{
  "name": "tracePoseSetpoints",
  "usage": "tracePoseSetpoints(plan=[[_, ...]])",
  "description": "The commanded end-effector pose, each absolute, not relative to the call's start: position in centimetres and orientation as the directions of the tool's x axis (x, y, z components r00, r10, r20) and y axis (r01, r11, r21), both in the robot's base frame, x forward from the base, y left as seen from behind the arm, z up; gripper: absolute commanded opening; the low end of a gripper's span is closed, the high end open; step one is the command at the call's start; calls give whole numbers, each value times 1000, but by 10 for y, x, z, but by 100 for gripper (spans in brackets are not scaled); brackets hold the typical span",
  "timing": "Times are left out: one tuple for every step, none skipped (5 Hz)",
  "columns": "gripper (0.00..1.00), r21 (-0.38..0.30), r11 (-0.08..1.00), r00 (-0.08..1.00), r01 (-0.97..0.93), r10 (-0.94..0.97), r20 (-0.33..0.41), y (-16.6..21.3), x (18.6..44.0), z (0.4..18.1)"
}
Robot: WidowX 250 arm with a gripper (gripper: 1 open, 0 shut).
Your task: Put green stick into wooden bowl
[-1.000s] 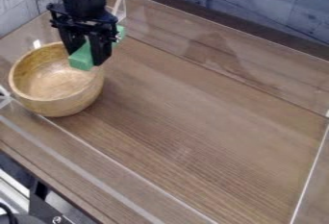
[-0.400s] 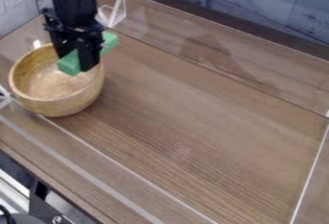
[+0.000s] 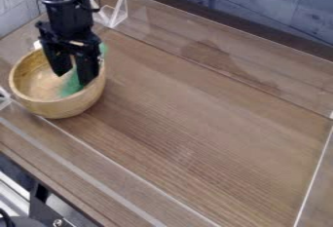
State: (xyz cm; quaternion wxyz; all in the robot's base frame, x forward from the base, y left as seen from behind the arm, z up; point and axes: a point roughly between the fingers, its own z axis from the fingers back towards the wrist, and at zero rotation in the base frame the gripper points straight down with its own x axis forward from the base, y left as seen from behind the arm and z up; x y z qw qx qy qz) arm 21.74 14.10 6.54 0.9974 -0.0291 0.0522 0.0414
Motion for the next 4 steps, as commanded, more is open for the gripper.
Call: tracePoseSetpoints(plan=[[100,-31,993,991,-118,115,-72,146,225,82],[0,-31,989,987,-142,139,-76,146,231,84],[0,-31,992,990,-119,116,-79,148,235,84],[0,-35,995,992,-97,94,-80,149,240,86]])
